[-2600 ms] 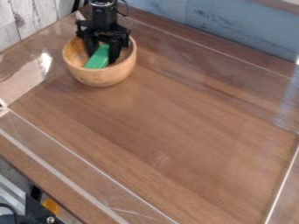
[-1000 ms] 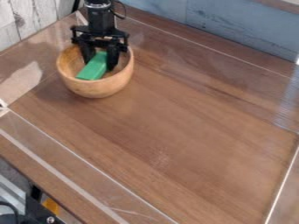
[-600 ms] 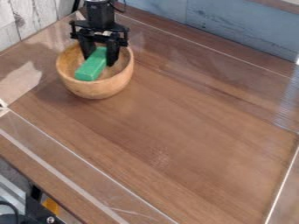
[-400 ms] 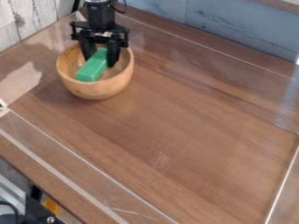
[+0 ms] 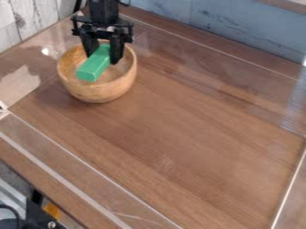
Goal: Remove the green block from inside the brown bowl and put it on the table
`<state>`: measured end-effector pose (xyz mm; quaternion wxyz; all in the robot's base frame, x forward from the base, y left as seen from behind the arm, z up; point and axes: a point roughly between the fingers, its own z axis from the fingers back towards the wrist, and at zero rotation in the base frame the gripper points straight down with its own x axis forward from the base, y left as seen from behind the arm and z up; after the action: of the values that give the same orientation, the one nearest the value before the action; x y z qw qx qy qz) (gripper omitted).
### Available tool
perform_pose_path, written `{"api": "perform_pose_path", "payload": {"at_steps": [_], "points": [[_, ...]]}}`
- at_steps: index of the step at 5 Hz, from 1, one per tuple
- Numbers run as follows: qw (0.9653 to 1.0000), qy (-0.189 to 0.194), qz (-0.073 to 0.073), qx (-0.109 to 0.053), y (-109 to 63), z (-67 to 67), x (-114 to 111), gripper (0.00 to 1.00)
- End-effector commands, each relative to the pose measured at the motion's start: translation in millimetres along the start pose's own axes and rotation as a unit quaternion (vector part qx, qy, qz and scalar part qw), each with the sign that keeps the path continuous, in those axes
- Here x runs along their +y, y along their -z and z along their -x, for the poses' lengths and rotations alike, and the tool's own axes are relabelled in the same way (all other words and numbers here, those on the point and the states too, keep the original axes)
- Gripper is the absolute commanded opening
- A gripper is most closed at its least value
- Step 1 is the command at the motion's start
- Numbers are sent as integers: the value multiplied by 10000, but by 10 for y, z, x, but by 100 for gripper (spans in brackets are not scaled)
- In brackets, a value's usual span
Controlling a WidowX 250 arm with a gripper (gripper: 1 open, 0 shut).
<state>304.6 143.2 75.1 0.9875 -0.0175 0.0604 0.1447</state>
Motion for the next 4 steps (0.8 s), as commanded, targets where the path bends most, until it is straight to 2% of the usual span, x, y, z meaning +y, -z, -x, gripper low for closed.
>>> {"api": "perform_pose_path", "payload": {"at_steps": [1, 3, 4], "points": [[9991, 129, -40, -403, -300, 43, -103, 0], [9979, 509, -50, -401, -345, 211, -430, 0], [9962, 786, -144, -352, -272, 310, -655, 0]]}}
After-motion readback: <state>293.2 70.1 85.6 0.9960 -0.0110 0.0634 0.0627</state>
